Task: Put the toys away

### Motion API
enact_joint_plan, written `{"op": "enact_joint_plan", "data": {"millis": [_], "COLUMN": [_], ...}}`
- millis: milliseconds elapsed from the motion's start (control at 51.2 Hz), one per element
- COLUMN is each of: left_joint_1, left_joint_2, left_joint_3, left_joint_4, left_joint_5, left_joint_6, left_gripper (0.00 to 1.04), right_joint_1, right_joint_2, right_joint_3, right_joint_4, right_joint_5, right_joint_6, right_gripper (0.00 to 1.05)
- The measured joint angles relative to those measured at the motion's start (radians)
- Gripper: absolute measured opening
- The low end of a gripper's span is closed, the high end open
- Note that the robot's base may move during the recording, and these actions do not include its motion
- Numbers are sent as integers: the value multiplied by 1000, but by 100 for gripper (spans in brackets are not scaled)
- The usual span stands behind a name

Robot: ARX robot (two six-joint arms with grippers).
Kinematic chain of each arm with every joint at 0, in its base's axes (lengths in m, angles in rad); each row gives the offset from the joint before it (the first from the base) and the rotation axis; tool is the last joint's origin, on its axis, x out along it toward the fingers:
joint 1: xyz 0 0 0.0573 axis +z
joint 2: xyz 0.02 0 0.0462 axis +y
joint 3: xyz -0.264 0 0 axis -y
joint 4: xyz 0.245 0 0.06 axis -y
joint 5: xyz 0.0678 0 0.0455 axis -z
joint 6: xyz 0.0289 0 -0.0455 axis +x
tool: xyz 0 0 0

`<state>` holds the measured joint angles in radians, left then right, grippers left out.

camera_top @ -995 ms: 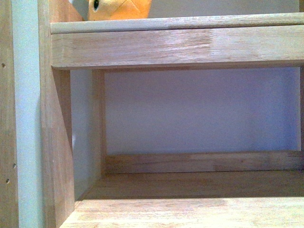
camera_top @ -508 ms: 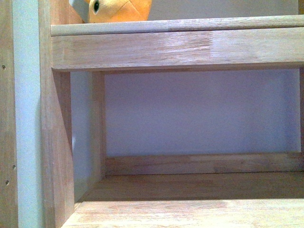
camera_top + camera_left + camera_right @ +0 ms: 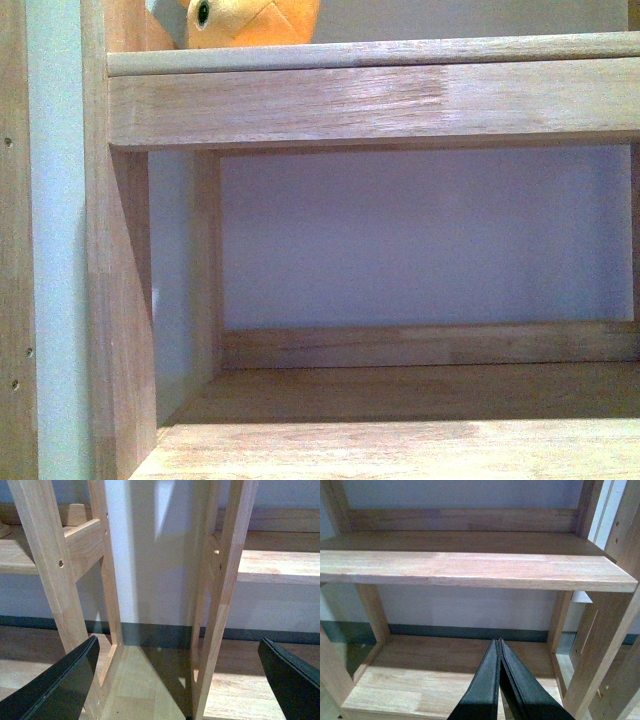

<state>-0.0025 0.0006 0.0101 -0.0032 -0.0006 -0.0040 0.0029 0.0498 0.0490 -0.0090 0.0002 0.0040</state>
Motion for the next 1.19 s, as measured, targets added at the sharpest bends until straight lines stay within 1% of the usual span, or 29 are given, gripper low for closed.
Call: {"op": "enact_joint_plan", "data": {"millis": [117, 449, 488, 527, 547, 605, 625, 722, 742, 781, 859, 878, 1015, 1035, 1191], "left_joint_1": [0, 0, 0, 0, 0, 0, 0, 0, 0, 0, 0, 0, 0, 0, 0], "left_joint_2": [0, 0, 0, 0, 0, 0, 0, 0, 0, 0, 0, 0, 0, 0, 0], "left_joint_3": [0, 0, 0, 0, 0, 0, 0, 0, 0, 0, 0, 0, 0, 0, 0], "left_joint_4": [0, 0, 0, 0, 0, 0, 0, 0, 0, 0, 0, 0, 0, 0, 0], "left_joint_5": [0, 0, 0, 0, 0, 0, 0, 0, 0, 0, 0, 0, 0, 0, 0], "left_joint_6": [0, 0, 0, 0, 0, 0, 0, 0, 0, 0, 0, 0, 0, 0, 0], "left_gripper": [99, 99, 99, 99, 99, 99, 99, 99, 99, 99, 99, 99, 99, 99, 99], "right_joint_1": [0, 0, -1, -1, -1, -1, -1, -1, -1, -1, -1, -1, -1, -1, -1], "right_joint_2": [-37, -42, -42, -42, -42, -42, -42, -42, -42, -42, -42, -43, -43, -43, -43], "right_joint_3": [-35, -35, -35, -35, -35, -35, -35, -35, -35, -35, -35, -35, -35, -35, -35], "right_joint_4": [4, 5, 5, 5, 5, 5, 5, 5, 5, 5, 5, 5, 5, 5, 5], "right_joint_5": [-1, -1, -1, -1, -1, -1, -1, -1, -1, -1, -1, -1, -1, -1, -1], "right_joint_6": [0, 0, -1, -1, -1, -2, -1, -1, -1, -1, -1, -1, -1, -1, -1], "right_gripper": [3, 3, 7, 14, 15, 26, 31, 47, 48, 55, 65, 71, 98, 99, 98]}}
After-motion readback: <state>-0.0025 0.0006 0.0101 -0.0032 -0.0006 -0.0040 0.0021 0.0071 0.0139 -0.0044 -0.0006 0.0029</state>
